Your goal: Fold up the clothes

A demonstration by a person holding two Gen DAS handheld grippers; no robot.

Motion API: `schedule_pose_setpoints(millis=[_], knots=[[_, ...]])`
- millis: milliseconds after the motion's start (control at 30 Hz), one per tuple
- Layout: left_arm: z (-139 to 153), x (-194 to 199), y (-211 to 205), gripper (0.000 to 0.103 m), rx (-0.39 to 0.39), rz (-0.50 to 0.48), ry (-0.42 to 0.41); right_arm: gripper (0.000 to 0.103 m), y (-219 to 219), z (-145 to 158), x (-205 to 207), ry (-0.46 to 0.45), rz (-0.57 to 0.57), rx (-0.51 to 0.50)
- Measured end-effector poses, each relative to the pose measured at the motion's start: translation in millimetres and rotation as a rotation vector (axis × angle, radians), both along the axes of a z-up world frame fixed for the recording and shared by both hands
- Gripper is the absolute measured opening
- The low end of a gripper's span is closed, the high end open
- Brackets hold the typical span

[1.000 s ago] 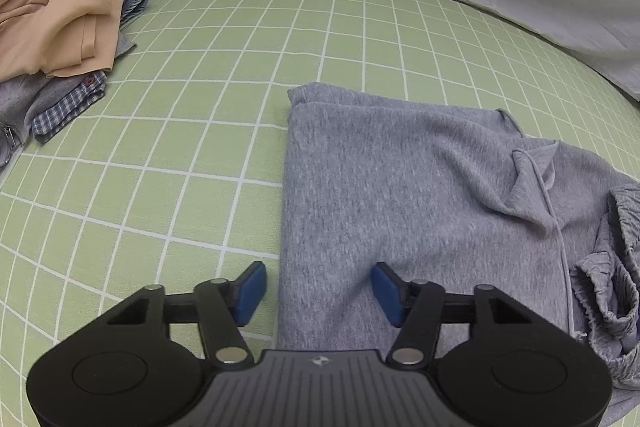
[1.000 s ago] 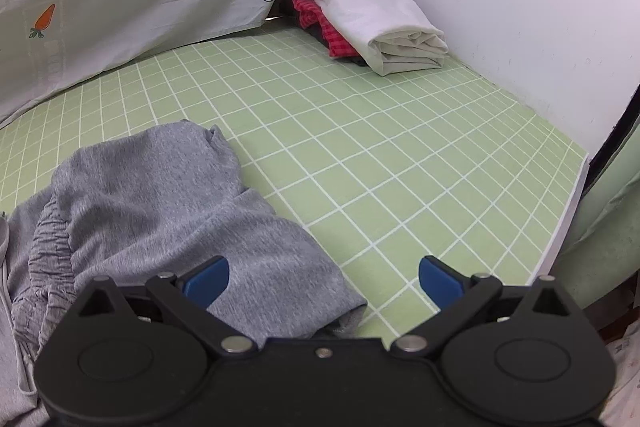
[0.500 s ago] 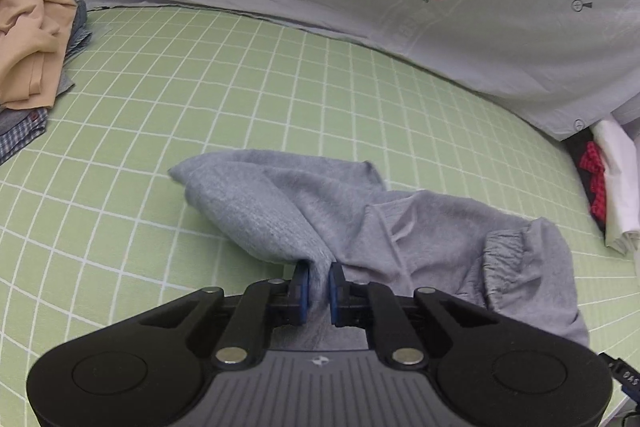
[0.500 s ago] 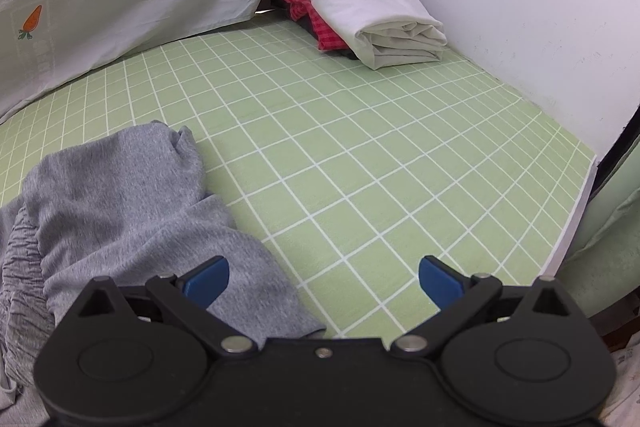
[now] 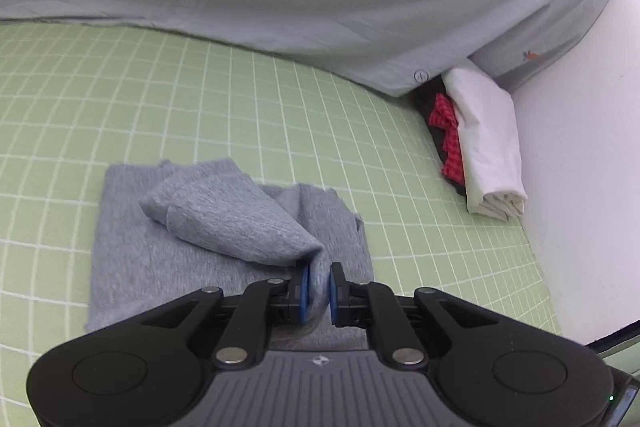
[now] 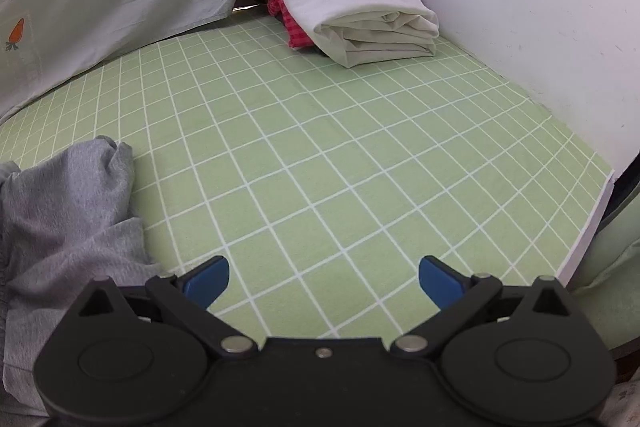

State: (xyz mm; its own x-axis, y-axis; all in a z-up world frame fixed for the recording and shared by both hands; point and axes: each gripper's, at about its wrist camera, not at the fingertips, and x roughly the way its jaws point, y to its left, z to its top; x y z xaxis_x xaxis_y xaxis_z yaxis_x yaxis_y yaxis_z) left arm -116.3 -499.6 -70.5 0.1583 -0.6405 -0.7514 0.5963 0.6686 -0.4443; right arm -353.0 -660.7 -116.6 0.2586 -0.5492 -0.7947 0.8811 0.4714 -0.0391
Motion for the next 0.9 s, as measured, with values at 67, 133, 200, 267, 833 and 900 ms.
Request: schedule_pose_setpoints(millis=[67, 133, 200, 267, 833, 900], knots=[[-32, -6, -14, 0.016, 0.068, 0.033, 0.094, 0.102, -8, -5, -10, 0.007, -0.003, 0.014], [-51, -10, -16, 0.018, 0.124, 0.071, 0.128, 0.102, -14, -9, -17, 0.009, -0.005, 0.026], [-47, -13, -10, 0.027, 0.106, 0.074, 0.110, 0.102, -17, -10, -19, 0.007, 0.003, 0.033], [-34, -11, 0, 0.050, 0.035, 0.089, 0.131, 0.102, -20, -11, -20, 0.004, 0.011, 0.039], [34, 33, 143, 0.079, 0.086, 0.364, -0.063, 0.102, 63, 26, 89, -0.114, 0.228, 0.039], [34, 39, 166, 0.080, 0.111, 0.381, -0.068, 0.102, 78, 30, 106, -0.127, 0.241, 0.040]])
